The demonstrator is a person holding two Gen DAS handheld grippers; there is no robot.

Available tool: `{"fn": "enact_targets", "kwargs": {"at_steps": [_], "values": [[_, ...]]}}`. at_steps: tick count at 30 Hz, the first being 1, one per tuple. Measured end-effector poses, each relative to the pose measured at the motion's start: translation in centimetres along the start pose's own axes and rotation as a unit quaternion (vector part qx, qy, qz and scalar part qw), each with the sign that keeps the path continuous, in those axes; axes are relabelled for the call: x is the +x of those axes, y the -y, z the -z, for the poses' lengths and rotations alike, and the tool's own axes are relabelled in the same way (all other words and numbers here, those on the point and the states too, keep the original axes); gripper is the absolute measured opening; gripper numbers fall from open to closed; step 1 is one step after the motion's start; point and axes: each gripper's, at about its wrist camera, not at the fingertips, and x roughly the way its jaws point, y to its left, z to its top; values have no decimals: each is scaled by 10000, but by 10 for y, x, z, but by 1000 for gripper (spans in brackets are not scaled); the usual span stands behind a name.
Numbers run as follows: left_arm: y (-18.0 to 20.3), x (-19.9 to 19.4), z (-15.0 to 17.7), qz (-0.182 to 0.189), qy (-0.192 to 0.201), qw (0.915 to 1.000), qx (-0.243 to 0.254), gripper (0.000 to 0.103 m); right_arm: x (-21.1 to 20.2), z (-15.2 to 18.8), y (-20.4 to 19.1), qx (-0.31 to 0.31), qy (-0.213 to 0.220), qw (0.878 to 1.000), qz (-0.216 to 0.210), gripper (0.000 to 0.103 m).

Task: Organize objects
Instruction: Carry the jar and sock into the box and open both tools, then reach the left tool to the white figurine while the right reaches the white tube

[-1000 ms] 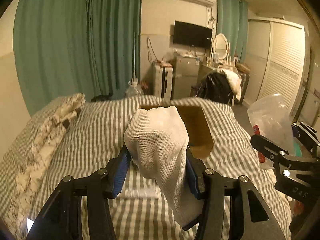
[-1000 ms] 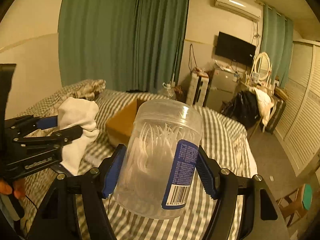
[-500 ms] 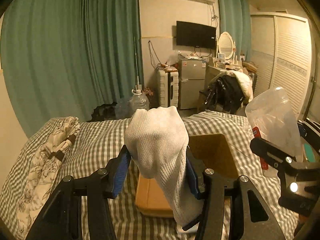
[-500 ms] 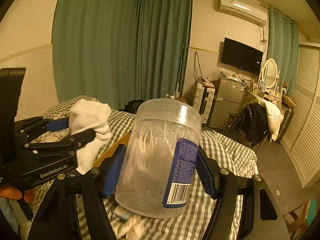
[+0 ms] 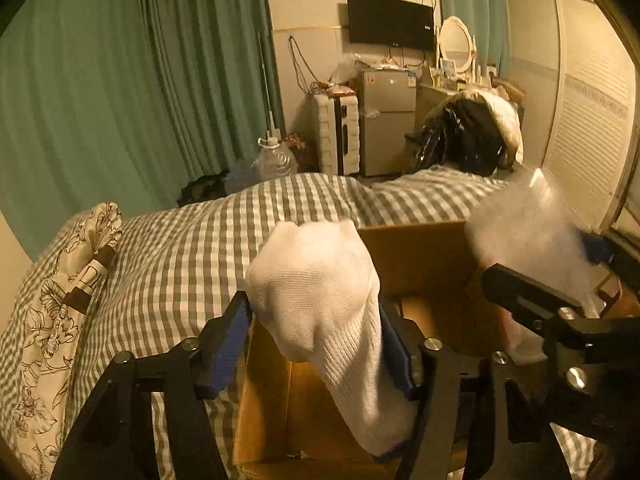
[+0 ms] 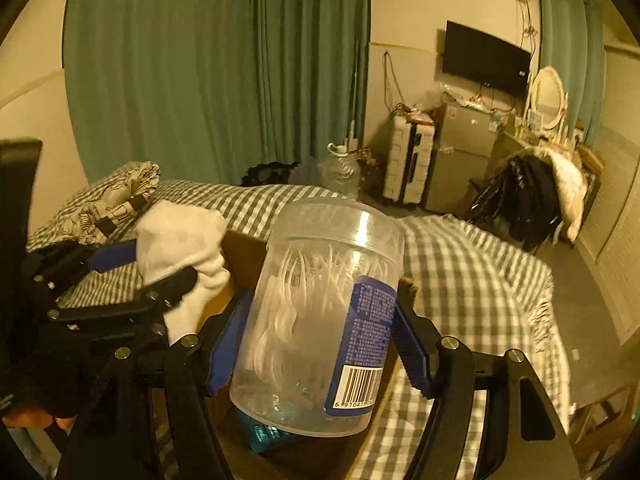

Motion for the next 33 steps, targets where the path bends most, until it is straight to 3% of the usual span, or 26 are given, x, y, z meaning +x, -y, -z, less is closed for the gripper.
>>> {"fn": "enact_targets", "kwargs": {"at_steps": [2,5,11,19,24,28,33], "values": [[2,-6,2,-73,19,10000,40,79,-4,1,2,12,115,9999,75,83],[1,-30,-1,-246,219,9995,25,92,-28,-3,-2,35,373,9990,259,89],[-19,-103,-12,-309,694,9969,-186,102,-97,-20,-9,-19,726,9963,466,93],[-42,-199,-4,-391,1165,9920,-275,103,-196,-24,-38,-221,1152,9910,645,103],[-70,-227,25,-582,1078,9920,-308,103,-242,-8,-63,-476,1289,9888,590,103],[-93,-234,58,-702,948,9918,-481,103,-254,15,-78,-548,1231,9898,463,103],[-115,-219,114,-944,567,9921,-592,103,-235,57,-81,-467,935,9926,612,103]]}}
